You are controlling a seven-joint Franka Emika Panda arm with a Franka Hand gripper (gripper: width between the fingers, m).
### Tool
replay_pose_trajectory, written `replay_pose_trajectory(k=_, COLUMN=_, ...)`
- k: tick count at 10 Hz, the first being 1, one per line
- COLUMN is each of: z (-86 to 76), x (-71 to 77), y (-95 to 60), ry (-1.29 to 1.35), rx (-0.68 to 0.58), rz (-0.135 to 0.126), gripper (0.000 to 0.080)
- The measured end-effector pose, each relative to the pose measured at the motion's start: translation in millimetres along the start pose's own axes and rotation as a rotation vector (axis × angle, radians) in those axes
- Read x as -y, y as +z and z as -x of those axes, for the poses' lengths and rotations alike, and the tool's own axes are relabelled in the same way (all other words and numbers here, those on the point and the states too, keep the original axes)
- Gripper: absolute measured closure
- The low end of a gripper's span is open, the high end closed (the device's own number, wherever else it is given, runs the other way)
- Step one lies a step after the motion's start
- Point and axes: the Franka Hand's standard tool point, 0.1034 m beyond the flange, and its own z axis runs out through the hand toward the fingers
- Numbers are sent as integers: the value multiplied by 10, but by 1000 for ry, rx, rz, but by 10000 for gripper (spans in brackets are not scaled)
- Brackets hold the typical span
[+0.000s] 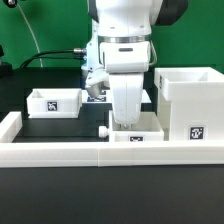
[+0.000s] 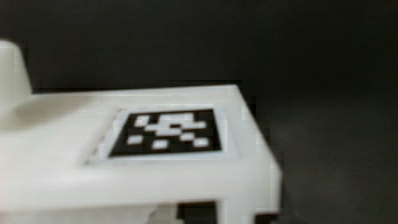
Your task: Assemble drawer
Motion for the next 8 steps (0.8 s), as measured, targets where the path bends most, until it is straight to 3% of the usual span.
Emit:
replay_pose_trajectory(k=5, z=1, x=3, y=-7, ry=15, rx=3, rz=-12, gripper=757)
replay_pose_trajectory(k=8, z=-46, x=8, y=-88, ry=13, rx=12, rz=-44, gripper=757)
